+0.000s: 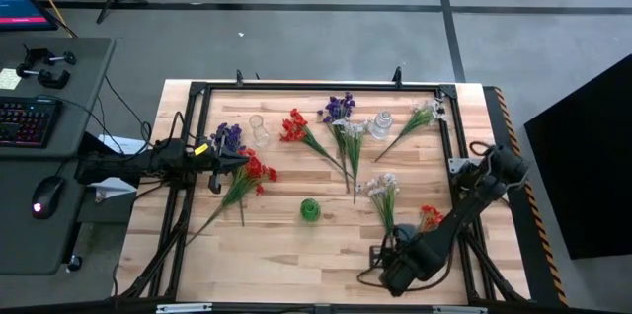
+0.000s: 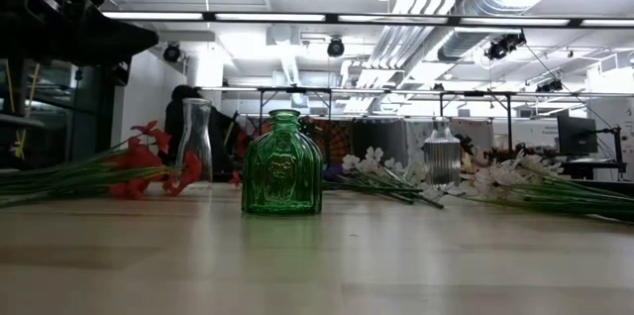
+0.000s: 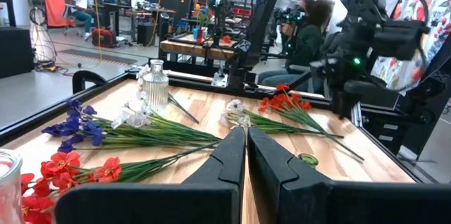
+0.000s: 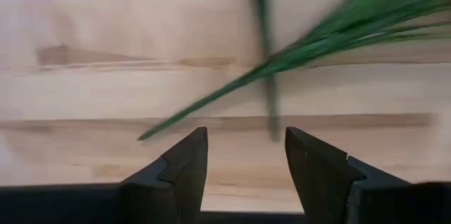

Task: Sort flowers into vase by color
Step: Put the bottom right orange flowers into the top right transparent flower vase

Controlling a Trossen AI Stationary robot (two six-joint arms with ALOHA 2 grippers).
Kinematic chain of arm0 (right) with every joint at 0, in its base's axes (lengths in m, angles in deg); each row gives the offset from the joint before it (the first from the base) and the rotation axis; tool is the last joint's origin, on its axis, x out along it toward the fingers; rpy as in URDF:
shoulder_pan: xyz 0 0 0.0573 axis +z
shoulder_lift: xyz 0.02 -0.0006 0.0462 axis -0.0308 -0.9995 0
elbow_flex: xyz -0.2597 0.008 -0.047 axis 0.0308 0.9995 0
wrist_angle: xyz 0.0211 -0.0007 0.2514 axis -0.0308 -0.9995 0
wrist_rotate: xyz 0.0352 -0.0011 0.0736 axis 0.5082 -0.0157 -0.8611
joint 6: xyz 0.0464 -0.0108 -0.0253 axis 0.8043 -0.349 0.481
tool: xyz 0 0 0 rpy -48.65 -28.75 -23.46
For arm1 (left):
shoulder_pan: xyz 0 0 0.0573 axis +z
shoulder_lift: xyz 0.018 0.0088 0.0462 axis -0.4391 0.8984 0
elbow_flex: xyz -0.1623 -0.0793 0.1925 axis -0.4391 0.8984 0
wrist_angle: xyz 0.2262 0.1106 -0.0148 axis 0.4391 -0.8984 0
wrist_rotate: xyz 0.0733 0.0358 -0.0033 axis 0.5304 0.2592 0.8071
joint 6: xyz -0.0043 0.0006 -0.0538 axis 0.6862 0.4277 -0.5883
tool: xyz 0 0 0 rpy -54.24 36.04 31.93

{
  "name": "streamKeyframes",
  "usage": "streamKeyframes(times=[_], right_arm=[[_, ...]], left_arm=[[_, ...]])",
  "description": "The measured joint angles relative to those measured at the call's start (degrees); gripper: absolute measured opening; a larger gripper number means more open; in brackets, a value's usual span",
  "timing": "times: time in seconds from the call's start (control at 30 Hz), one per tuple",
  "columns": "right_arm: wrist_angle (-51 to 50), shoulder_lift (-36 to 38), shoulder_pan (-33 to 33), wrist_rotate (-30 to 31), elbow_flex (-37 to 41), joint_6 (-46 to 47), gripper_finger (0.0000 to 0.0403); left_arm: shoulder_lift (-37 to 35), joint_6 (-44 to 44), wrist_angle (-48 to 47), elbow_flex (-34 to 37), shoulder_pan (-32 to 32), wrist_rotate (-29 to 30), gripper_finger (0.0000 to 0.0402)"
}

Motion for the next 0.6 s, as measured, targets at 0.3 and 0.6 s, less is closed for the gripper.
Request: streamKeyframes(times=[0.3, 0.6], right_arm=[[3.57, -4.47, -1.36, 0.38, 0.02, 1.38, 0.0179], [7.52, -9.3, -3.04, -0.87, -0.07, 0.95, 0.0179]], left_arm=[[0.0, 0.0, -0.01, 0.0, 0.0, 0.02, 0.0005], [0.0, 0.0, -0.01, 0.0, -0.02, 0.01, 0.0005]])
